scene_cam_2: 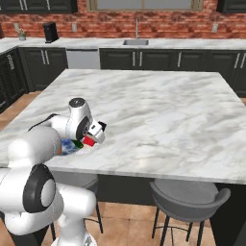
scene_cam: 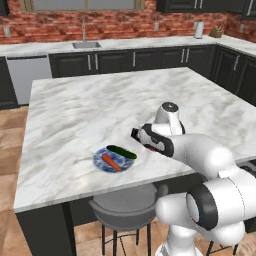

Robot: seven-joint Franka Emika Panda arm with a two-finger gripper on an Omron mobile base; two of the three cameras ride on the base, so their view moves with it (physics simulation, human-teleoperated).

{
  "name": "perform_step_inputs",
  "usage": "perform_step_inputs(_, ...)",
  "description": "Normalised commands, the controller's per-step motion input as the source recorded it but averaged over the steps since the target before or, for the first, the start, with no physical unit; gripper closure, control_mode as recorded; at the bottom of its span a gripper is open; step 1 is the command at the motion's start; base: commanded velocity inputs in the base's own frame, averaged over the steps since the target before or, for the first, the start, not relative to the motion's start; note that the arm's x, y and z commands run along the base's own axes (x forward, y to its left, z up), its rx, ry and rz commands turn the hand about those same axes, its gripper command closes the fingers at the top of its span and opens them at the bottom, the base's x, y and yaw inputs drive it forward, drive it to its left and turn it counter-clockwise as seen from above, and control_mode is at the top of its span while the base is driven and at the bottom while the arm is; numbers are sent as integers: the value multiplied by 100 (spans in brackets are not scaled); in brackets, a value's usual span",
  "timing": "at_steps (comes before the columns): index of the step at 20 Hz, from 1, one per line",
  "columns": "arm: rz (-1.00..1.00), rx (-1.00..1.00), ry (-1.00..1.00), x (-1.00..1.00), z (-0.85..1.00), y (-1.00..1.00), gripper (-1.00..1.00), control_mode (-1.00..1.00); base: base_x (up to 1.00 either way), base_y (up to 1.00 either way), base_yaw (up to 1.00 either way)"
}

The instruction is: Retrieve the tupperware and aluminum foil from the cabinet and place them on the dining counter near the plate with carrot and cucumber to prepare for storing leftovers.

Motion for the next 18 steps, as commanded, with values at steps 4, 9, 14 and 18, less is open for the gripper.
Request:
perform_step_inputs(4,0,0,12,32,-92,1,-100,-100,0,0,0)
perform_step_inputs(9,0,0,13,33,-98,16,-100,-100,0,0,0)
perform_step_inputs(14,0,0,8,23,-41,9,-100,-100,0,0,0)
perform_step_inputs(18,-6,0,3,2,27,-15,-100,-100,0,0,0)
